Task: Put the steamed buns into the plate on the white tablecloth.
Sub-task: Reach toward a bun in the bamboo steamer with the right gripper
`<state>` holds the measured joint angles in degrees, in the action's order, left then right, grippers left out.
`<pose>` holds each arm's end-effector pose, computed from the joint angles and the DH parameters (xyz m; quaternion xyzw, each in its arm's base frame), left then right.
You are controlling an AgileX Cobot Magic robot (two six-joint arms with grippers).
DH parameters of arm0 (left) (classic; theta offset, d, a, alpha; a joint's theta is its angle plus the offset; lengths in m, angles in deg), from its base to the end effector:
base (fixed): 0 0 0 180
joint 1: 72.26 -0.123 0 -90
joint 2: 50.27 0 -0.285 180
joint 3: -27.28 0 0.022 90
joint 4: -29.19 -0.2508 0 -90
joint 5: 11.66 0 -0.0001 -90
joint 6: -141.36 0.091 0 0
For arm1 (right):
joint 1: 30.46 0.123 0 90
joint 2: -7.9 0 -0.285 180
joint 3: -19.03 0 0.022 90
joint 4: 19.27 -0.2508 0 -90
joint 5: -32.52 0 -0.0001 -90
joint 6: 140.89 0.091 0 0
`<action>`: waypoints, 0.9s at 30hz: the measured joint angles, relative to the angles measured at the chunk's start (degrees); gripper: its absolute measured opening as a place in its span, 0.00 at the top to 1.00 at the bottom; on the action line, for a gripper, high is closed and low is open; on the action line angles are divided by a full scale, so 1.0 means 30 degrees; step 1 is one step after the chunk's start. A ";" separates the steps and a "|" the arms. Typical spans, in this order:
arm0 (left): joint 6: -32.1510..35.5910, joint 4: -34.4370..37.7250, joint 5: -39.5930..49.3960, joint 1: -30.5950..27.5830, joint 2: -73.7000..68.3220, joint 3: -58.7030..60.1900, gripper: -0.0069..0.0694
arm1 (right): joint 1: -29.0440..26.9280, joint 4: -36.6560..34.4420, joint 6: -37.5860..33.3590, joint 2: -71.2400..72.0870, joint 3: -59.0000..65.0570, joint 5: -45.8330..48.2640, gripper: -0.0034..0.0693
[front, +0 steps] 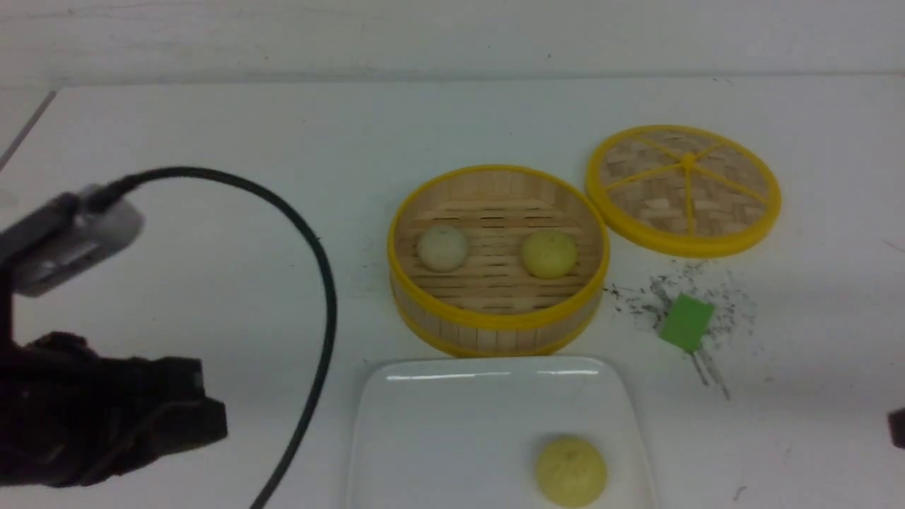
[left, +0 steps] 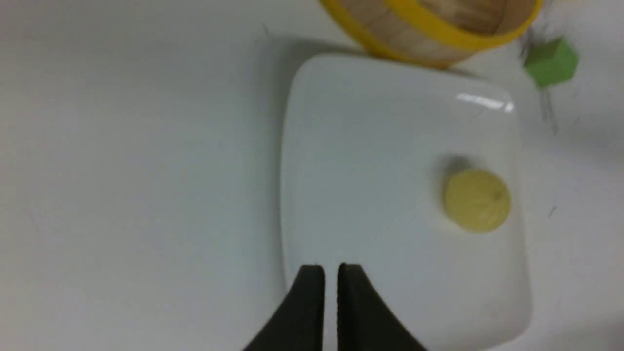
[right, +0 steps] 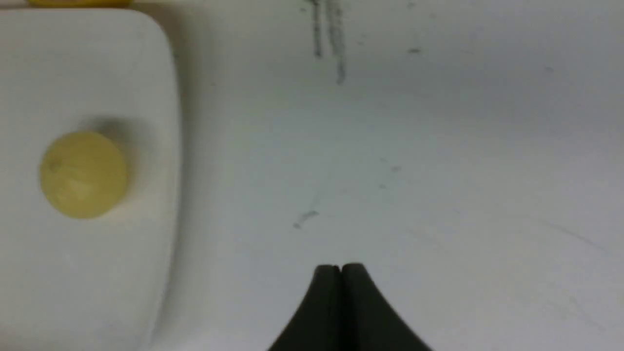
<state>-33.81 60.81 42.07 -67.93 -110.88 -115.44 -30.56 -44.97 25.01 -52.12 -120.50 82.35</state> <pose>0.1529 -0.0502 0.2894 -0.0276 0.9380 -0.2514 0.2370 0.1545 0.0299 0.2735 -0.0204 0.9470 0.1686 0.2726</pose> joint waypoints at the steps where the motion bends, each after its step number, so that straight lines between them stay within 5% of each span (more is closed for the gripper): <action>1: 0.0650 0.0228 0.0320 0.0000 -0.0903 -0.0193 0.82 | 0.0129 -0.1485 -0.1235 -0.0927 -0.0512 0.0126 0.96; 6: 0.2650 0.1600 0.0676 0.0000 -0.3178 -0.0451 0.81 | 0.2738 -0.6381 -0.6581 -0.4995 -0.2963 0.1133 0.86; 10: 0.2956 0.1943 0.0812 0.0000 -0.3757 -0.0476 0.80 | 0.4889 -0.6602 -0.7197 -0.8145 -0.5363 0.0616 0.72; 13: 0.2934 0.2057 0.0901 0.0000 -0.3788 -0.0476 0.78 | 0.6215 -0.5086 -0.6306 -1.1233 -0.8514 -0.0521 0.61; 18: 0.2934 0.2081 0.1001 0.0000 -0.3788 -0.0476 0.74 | 0.7274 -0.2131 -0.3969 -1.5547 -1.3246 -0.1890 0.57; 27: 0.2934 0.2087 0.1042 0.0000 -0.3788 -0.0476 0.62 | 0.7425 0.3043 0.0781 -2.1284 -1.9134 -0.2488 0.45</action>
<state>-25.01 67.07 45.19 -67.93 -122.24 -116.87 -8.29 -35.84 27.36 -115.97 -177.90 74.89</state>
